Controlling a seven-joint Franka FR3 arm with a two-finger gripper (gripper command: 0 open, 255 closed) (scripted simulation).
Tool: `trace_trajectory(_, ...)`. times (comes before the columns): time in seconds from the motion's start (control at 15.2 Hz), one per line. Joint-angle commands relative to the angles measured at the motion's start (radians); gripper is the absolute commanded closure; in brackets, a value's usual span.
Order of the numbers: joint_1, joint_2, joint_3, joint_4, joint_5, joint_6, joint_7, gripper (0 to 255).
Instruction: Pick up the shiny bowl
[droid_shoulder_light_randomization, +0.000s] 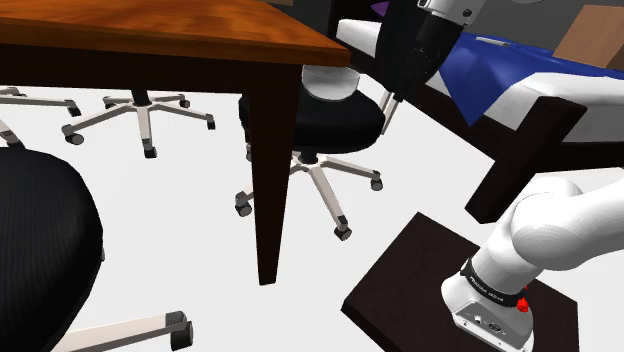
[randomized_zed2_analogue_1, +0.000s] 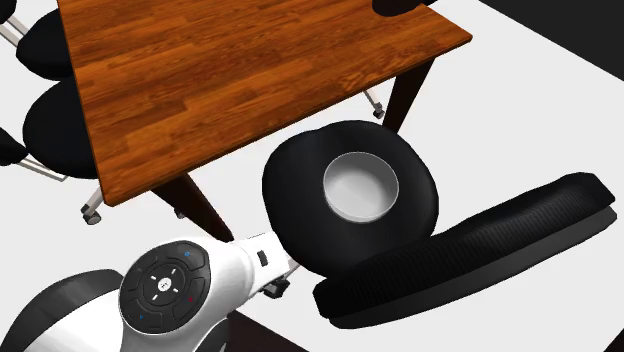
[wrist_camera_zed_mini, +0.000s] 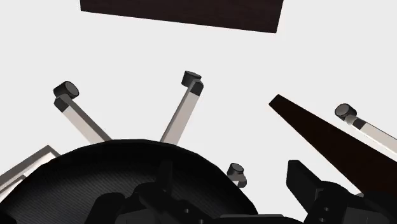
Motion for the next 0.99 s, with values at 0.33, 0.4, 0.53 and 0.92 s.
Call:
trace_trajectory(0.33,-0.002,0.208,-0.012,0.152,-0.004,0.047,-0.016,0)
trace_trajectory(0.4,-0.002,0.249,-0.014,0.186,-0.005,0.052,-0.019,0)
trace_trajectory(0.53,-0.003,0.332,-0.018,0.258,-0.005,0.058,-0.024,0)
trace_trajectory(0.92,-0.006,0.582,-0.03,0.511,-0.002,0.045,-0.038,0)
